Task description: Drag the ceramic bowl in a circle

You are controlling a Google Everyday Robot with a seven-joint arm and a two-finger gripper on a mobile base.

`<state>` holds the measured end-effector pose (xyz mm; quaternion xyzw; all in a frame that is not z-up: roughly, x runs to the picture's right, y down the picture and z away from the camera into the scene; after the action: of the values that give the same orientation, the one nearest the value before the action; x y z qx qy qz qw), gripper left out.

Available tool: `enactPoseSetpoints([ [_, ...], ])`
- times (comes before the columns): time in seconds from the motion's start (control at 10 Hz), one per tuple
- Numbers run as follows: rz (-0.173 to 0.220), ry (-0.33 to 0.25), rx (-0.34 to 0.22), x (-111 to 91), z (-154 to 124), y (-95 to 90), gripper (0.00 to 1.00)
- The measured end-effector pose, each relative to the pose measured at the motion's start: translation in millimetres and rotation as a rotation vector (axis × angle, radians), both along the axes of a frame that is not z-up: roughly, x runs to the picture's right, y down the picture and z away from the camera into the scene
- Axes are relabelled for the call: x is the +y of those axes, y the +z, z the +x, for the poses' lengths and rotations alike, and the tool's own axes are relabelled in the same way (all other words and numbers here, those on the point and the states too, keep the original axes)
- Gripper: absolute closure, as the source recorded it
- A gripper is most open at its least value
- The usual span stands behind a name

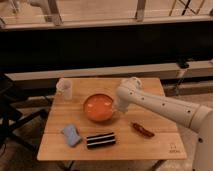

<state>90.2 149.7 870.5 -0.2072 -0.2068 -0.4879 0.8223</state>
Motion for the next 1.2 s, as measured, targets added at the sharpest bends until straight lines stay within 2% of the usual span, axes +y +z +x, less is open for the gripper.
enactPoseSetpoints([
  [0.1,-0.002,-0.012,-0.009,1,0,-0.5,0.69],
  [0.3,-0.013,-0.035,-0.013,2,3,-5.3,0.9],
  [0.4,-0.011,-0.039,-0.013,-2,2,-9.2,0.96],
  [0.5,-0.015,-0.046,-0.011,-5,-3,-13.5,0.99],
  [0.8,-0.014,-0.056,-0.014,-8,-25,-13.0,0.99],
  [0.9,-0.017,-0.057,-0.011,-6,-22,-14.2,0.99],
  [1.2,-0.027,-0.062,-0.004,-6,13,-17.0,0.99],
])
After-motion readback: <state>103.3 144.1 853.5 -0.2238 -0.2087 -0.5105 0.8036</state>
